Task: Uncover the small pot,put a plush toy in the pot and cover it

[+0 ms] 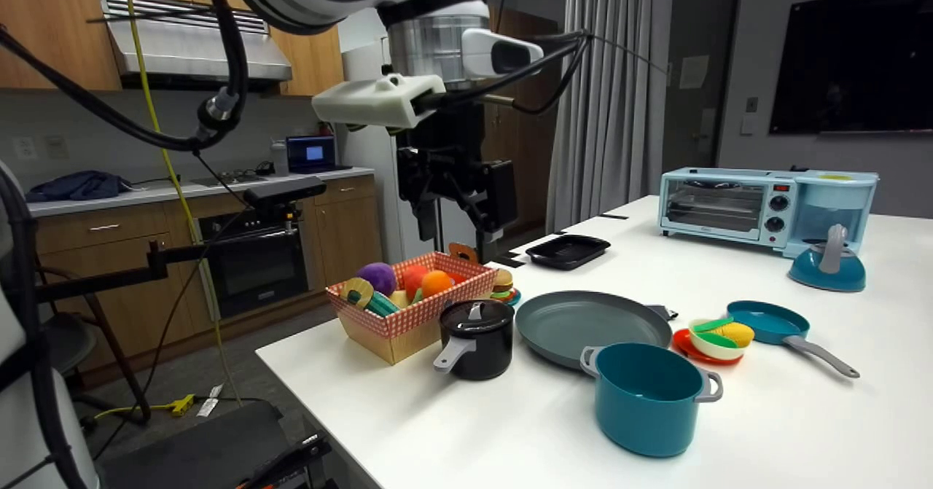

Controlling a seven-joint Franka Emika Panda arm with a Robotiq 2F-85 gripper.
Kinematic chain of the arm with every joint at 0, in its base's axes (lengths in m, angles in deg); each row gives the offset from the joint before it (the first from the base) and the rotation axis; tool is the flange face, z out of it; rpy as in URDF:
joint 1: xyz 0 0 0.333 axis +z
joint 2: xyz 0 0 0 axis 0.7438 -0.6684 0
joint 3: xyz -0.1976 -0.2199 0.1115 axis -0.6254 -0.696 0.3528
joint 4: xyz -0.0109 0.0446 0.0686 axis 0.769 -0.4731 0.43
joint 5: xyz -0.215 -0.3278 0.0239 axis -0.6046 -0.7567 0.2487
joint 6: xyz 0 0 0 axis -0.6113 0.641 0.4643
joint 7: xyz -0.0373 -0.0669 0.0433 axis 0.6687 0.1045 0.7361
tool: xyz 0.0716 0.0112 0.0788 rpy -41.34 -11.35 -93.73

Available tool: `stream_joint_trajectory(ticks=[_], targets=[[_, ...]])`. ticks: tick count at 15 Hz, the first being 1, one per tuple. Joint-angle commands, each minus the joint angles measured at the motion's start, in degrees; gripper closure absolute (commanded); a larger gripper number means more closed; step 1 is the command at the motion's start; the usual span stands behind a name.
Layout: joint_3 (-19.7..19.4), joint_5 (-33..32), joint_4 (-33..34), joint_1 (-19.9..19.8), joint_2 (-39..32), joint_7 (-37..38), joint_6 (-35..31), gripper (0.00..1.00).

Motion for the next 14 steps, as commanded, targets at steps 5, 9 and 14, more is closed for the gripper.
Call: stream_joint_trajectory(ticks=[5, 9, 14], targets=[[3.6, -1.9, 2.3, 0.4, -8.9, 0.6, -2.3, 0.00], [5.8, -2.5, 5.1, 0.8, -14.3, 0.6, -3.3, 0.00], [7.9, -4.2, 9.5, 1.9, -20.9, -0.1, -3.0, 0.00]])
